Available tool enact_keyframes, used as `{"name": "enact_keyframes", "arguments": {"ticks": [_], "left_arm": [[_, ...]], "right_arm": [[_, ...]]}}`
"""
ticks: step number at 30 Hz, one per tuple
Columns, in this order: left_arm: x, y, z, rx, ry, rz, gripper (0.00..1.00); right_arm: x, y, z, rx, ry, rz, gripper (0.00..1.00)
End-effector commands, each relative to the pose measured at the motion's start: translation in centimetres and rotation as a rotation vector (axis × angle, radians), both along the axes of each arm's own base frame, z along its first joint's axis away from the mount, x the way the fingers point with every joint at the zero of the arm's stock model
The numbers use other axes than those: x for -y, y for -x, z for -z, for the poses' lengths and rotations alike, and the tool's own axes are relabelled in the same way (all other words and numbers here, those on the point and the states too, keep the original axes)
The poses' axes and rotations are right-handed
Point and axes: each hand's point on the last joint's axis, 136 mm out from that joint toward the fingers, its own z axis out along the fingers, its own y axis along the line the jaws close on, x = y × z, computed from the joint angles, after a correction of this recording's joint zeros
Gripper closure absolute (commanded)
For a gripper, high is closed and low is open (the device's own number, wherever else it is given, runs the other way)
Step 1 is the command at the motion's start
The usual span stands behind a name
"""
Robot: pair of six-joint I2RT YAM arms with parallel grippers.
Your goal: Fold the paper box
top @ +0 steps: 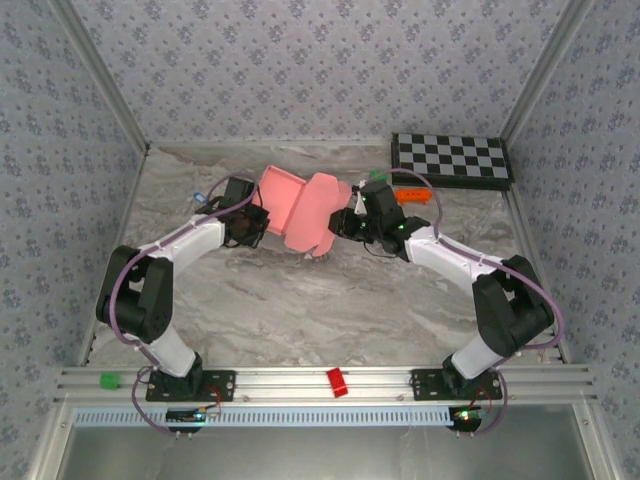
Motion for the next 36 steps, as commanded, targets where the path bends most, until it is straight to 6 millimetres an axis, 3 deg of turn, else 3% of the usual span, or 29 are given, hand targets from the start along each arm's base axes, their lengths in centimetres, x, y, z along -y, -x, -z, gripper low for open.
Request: {"name": "enact_keyframes", "arguments": {"ticks": [1, 6, 11, 21, 28, 30, 31, 36], "left_arm": [[0.5, 0.7, 0.3, -0.027, 0.033, -0.01, 1.0], [0.8, 0.9, 0.7, -0.037, 0.041, -0.001, 0.96], [1.2, 1.0, 0.8, -0.037, 0.055, 0.016, 0.84], [3.1, 0.9, 0.7, -0.019, 0.079, 0.129, 0.45], [3.5, 1.3, -1.0, 0.046, 0.005, 0.24, 0.34], [3.1, 1.4, -1.8, 0.079, -0.032, 0.268, 0.33], [2.9, 1.4, -2.1, 0.091, -0.051, 0.28, 0.32], [1.4, 1.2, -3.5, 0.136, -0.189, 0.367, 0.32]], "right_arm": [[0.1, -0.1, 0.6, -0.013, 0.023, 0.022, 0.83], [0.6, -0.2, 1.0, -0.029, 0.055, 0.053, 0.91], [1.1, -0.5, 1.3, -0.044, 0.082, 0.089, 0.95], [1.7, -0.9, 1.1, -0.046, 0.118, 0.127, 0.95], [3.0, -0.8, 0.9, -0.056, 0.226, 0.113, 0.95], [3.6, -0.3, 1.4, -0.08, 0.268, 0.09, 0.95], [3.3, -0.7, 0.2, -0.07, 0.254, 0.082, 0.95], [4.9, -0.1, -0.4, -0.109, 0.296, -0.007, 0.95]]}}
